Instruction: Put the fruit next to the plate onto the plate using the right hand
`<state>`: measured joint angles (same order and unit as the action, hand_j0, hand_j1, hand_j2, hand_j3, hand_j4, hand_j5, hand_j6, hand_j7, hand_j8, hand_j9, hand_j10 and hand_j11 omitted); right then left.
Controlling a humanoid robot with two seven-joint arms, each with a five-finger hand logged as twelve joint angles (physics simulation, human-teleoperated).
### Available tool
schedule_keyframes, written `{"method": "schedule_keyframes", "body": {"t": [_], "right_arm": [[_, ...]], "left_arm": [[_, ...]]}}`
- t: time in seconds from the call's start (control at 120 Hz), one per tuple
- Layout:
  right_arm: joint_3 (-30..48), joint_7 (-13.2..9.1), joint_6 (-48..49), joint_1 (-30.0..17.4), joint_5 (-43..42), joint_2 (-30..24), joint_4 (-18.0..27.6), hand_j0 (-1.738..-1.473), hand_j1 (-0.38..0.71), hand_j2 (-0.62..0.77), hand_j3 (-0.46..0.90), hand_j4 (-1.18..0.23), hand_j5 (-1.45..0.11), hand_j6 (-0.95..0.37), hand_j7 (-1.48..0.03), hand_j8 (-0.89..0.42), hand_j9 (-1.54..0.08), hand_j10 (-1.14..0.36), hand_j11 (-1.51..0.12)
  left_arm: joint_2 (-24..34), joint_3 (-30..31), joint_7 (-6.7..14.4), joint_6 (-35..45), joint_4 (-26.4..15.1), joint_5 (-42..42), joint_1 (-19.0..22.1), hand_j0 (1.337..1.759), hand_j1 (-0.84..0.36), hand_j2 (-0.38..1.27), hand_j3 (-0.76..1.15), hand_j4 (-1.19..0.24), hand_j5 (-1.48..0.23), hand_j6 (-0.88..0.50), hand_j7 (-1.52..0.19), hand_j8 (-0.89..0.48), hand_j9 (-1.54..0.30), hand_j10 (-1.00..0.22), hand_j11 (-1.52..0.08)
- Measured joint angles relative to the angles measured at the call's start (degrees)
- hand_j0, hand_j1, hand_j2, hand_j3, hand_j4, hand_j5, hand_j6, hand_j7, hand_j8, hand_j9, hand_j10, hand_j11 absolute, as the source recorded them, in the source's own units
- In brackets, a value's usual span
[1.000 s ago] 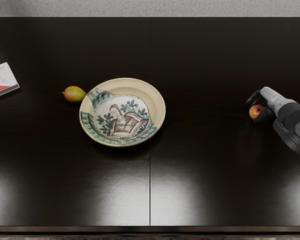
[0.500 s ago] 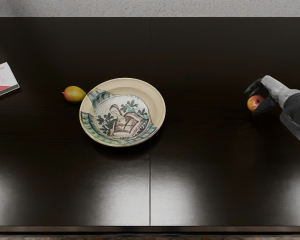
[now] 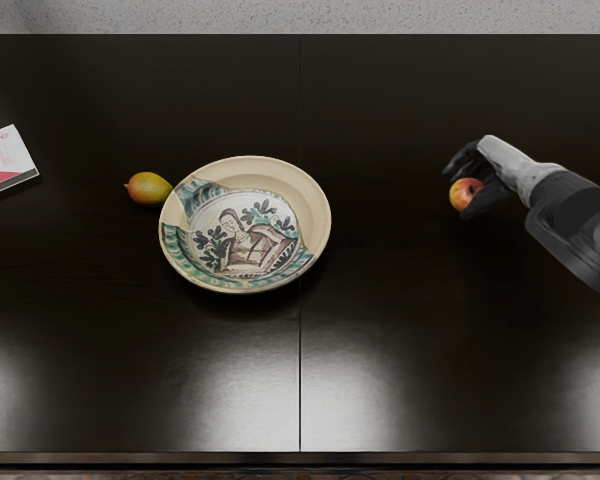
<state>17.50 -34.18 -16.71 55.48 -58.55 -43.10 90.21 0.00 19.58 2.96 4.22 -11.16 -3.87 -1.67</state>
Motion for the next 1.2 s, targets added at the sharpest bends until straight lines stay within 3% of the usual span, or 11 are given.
{"method": "schedule_keyframes", "body": {"t": [0.308,0.783,1.0,1.2], "right_arm": [[-0.03,-0.75,0.18,1.92,-0.06,3.95,0.14,-1.658,0.3,0.29,0.0,-0.59,-0.78,-0.54,-0.78,-0.42,-0.77,-0.56,-0.76],[-0.21,-0.84,0.26,5.44,-0.55,11.74,0.02,-1.658,0.28,0.24,0.0,-0.59,-0.79,-0.54,-0.78,-0.42,-0.77,-0.55,-0.77],[-0.55,-0.85,0.26,6.4,-0.7,15.77,-0.75,-1.658,0.31,0.31,0.0,-0.59,-0.79,-0.54,-0.78,-0.41,-0.77,-0.55,-0.77],[-0.81,-0.84,0.25,6.94,-0.87,19.01,-1.88,-1.658,0.29,0.25,0.0,-0.59,-0.8,-0.55,-0.78,-0.41,-0.78,-0.54,-0.78]], "left_arm": [[0.0,-0.04,0.02,0.0,0.0,0.0,0.0,1.658,0.07,0.05,0.0,-0.23,-0.3,-0.23,-0.3,-0.23,-0.3,-0.23,-0.3],[0.0,-0.01,0.03,0.0,0.0,0.0,0.0,1.658,0.07,0.05,0.0,-0.23,-0.3,-0.23,-0.3,-0.23,-0.3,-0.23,-0.3],[0.0,-0.01,0.02,0.0,0.0,0.0,0.0,1.658,0.07,0.05,0.0,-0.23,-0.3,-0.23,-0.3,-0.23,-0.3,-0.23,-0.3],[0.0,-0.01,0.02,0.0,0.0,0.0,0.0,1.658,0.07,0.05,0.0,-0.23,-0.3,-0.23,-0.3,-0.23,-0.3,-0.23,-0.3]]}}
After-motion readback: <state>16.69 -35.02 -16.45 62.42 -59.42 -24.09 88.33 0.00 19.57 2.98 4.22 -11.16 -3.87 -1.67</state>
